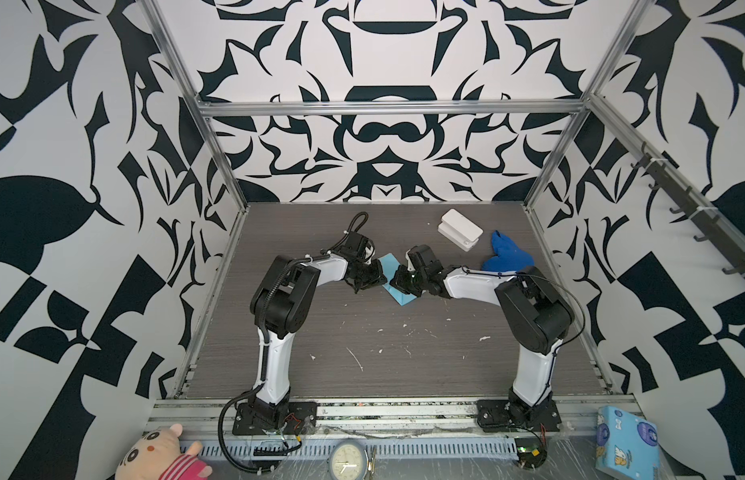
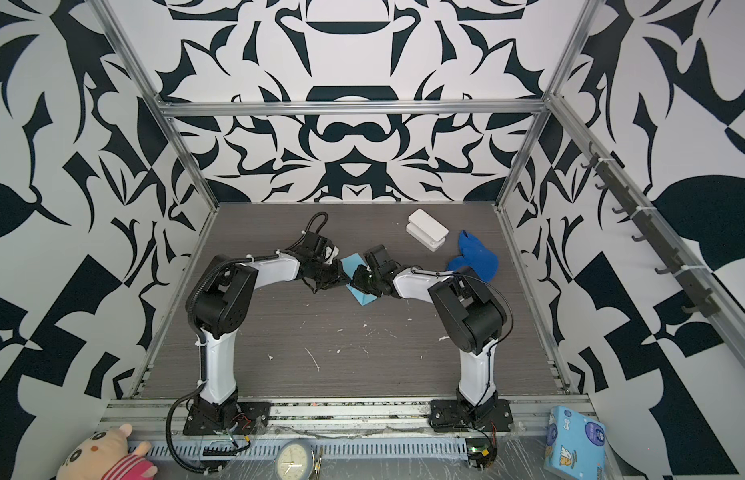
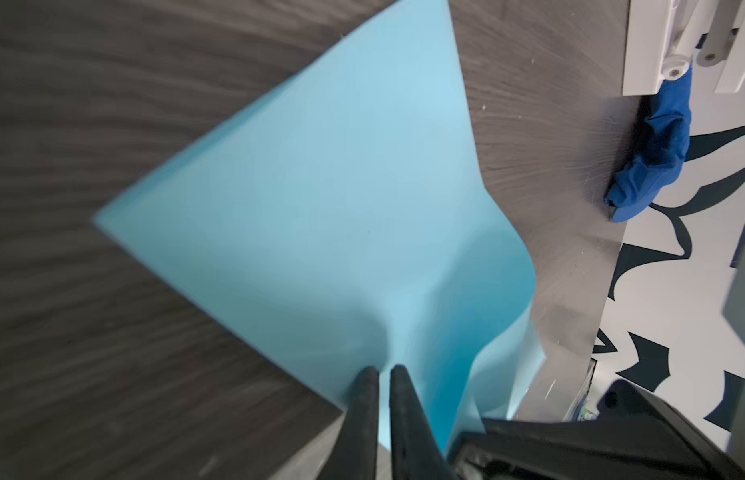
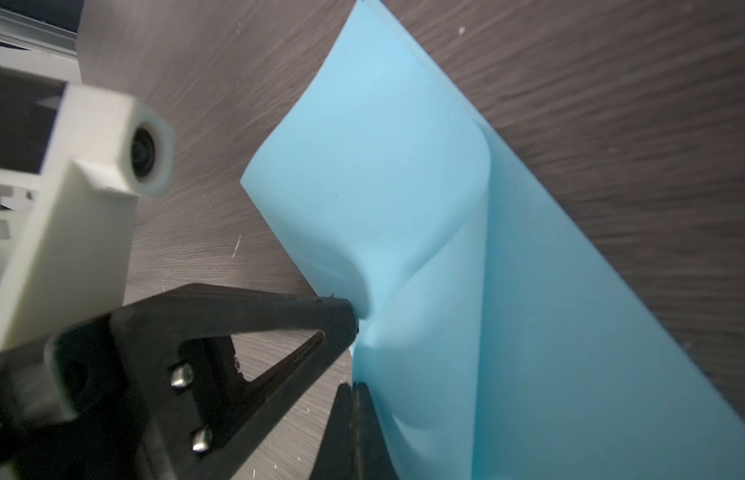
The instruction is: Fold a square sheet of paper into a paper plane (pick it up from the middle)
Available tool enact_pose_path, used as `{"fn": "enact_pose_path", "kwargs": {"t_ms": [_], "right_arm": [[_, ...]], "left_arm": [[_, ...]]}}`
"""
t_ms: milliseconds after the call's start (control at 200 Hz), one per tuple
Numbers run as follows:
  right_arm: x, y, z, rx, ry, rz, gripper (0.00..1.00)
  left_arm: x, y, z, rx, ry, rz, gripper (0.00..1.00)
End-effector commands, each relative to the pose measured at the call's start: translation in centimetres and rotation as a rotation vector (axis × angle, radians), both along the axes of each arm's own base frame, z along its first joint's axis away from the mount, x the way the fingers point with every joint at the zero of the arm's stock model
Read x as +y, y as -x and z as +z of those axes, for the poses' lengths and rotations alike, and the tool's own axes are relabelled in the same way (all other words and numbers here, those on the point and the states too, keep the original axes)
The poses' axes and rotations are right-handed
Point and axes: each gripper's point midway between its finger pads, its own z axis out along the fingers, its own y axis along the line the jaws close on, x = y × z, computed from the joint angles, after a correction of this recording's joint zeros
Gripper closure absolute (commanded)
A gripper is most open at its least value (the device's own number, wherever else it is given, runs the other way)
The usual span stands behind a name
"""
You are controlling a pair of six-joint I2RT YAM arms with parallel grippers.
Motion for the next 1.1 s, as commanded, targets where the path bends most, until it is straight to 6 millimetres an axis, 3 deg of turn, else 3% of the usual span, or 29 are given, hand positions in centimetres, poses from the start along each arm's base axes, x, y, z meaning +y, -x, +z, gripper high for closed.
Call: {"fn": "enact_pose_path", "kwargs": {"t_ms": [0,1095], "right_arm": [[0.4,-0.4,0.4,-0.038,-0.013,0.001,1.00],[-0.4,-0.6,-1.8,-0.050,0.006,-0.044,1.00]], "left_arm": [[0.7,0.5,-0.9,0.029,-0.037,0.004,0.88],[0.7,0.7,-1.2,0.039,-0.039,0.002,0.88]]}}
